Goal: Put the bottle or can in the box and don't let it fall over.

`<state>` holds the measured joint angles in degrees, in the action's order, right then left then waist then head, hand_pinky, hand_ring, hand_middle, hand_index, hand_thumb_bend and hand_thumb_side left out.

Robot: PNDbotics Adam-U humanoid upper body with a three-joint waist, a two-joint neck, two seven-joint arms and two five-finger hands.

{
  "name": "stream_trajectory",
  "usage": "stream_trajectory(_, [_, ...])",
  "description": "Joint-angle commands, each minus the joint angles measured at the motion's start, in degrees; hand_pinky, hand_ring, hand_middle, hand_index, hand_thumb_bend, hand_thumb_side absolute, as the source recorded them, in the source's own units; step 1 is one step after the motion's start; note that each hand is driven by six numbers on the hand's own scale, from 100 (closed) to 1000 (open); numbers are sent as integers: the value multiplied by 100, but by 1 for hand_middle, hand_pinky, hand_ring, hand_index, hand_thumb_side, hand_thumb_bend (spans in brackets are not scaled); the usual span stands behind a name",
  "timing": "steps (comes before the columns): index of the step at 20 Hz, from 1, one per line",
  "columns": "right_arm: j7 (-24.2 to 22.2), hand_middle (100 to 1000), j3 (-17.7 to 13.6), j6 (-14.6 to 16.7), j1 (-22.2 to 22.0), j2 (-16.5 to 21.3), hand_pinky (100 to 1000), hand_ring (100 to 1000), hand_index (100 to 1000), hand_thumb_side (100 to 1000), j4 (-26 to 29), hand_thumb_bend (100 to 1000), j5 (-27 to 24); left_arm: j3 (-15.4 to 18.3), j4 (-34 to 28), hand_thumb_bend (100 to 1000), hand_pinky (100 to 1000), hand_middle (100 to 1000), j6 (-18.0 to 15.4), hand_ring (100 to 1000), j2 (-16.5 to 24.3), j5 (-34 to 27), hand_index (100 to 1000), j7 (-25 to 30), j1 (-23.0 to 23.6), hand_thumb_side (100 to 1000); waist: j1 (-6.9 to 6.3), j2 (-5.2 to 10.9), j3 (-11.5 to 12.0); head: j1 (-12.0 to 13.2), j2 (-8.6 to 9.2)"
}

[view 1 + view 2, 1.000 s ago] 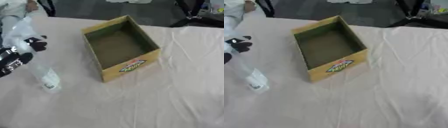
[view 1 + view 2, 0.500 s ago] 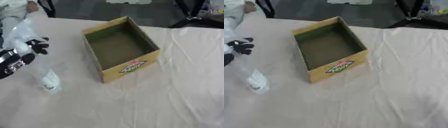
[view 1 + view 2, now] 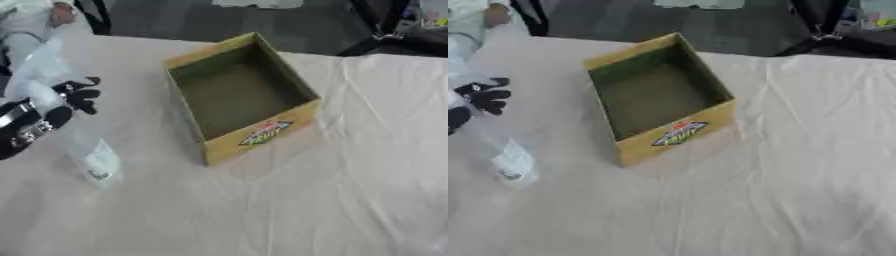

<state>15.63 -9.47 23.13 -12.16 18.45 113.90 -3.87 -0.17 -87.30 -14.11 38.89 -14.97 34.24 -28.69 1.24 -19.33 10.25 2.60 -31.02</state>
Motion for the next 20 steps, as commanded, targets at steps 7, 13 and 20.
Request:
stream_trajectory(7, [-17,1000,-44,0,3,88,919,1000,905,573,69,100,-46,27,-59,221,1000,1000,88,984,125,-72,687,47,-85,764,-9,94,7,12,73])
stream_trajectory(13, [-20,1000,-49,-2,0,90,920,1000,906,572,69,100,-50,31,-51,212,1000,1000,131,939,116,-94,657,62,-85,764,-10,96,6,9,69])
stream_trajectory(20, [-27,1000,-46,-9,4,90,921,1000,906,570,69,100,-50,17,-58,216,1000,1000,179,904,107,-145,620,111,-89,764,-8,90,5,15,66])
